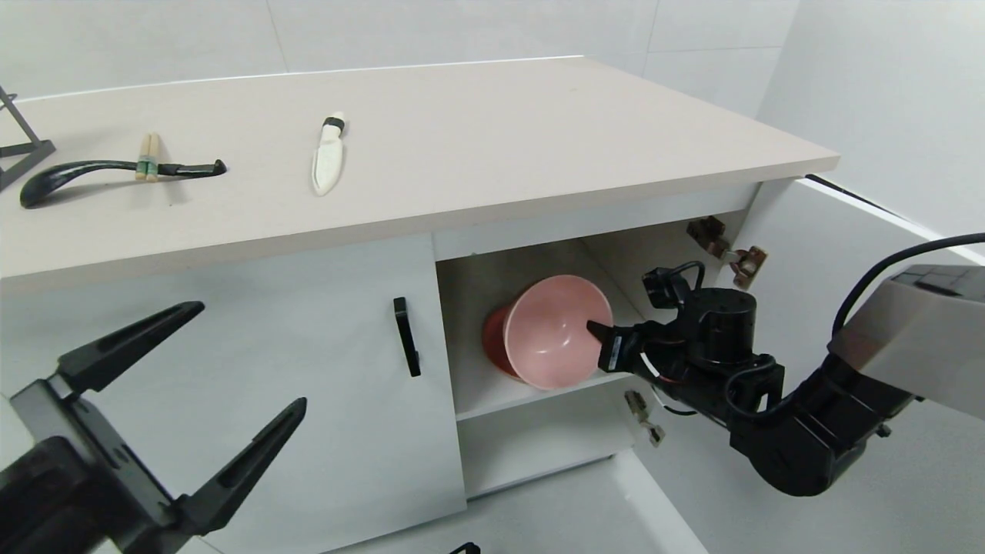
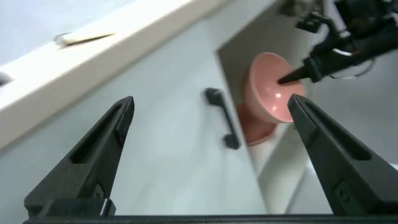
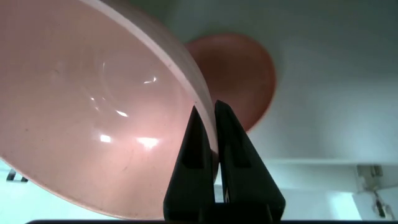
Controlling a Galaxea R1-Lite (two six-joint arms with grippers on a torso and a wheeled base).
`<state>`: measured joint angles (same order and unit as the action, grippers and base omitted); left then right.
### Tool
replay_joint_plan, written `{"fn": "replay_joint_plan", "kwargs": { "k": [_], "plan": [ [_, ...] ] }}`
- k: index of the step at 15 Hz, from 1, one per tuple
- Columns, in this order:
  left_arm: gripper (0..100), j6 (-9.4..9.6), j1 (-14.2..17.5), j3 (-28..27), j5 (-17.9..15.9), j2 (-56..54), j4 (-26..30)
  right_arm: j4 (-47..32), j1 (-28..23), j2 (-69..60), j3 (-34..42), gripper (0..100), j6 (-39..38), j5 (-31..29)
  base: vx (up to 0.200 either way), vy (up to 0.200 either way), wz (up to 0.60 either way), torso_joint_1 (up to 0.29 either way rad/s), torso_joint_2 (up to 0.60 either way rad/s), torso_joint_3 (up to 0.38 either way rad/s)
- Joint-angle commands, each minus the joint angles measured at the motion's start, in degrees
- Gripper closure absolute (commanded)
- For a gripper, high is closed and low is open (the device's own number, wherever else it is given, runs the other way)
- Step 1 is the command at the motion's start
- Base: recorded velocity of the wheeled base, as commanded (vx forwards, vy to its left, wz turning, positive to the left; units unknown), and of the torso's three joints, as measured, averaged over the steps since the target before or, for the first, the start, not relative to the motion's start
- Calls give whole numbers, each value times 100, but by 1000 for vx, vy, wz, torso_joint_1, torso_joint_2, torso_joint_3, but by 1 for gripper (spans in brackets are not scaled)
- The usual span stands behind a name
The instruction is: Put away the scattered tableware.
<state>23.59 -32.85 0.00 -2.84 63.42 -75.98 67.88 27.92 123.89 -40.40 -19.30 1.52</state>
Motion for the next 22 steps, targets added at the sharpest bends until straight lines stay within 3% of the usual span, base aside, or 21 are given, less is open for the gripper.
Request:
{"fn": "replay_joint_plan", "kwargs": {
  "k": [1,3,4,6,11,13,16,19,22],
  "plan": [
    [0,-47,499,0,73,-1051,497,-20,-76,65,-135,100,5,23,0,0,0,0,0,0],
    [0,-153,1079,0,310,-1543,681,-249,-190,179,-311,100,5,120,0,0,0,0,0,0],
    [0,-276,1246,-9,433,-1771,725,-380,-199,205,-372,100,5,129,0,0,0,0,0,0],
    [0,-346,1413,-53,715,-2202,998,-618,-208,241,-557,100,5,129,0,0,0,0,0,0],
    [0,-803,2187,-308,803,-4259,3336,-1365,-313,469,-1137,100,374,129,0,0,0,0,0,0],
    [0,-1102,2354,-527,785,-4918,4373,-1365,-331,662,-1242,100,374,138,0,0,0,0,0,0],
    [0,-1524,2486,-466,785,-5217,4663,-1356,-322,882,-1313,100,427,129,0,0,0,0,0,0],
    [0,-1559,2486,0,785,-5427,4689,-1356,-304,1049,-1515,100,462,129,0,0,0,0,0,0],
    [0,-1612,2477,0,811,-5647,5313,-1356,-304,1181,-1717,100,462,94,0,0,0,0,0,0]
  ]
}}
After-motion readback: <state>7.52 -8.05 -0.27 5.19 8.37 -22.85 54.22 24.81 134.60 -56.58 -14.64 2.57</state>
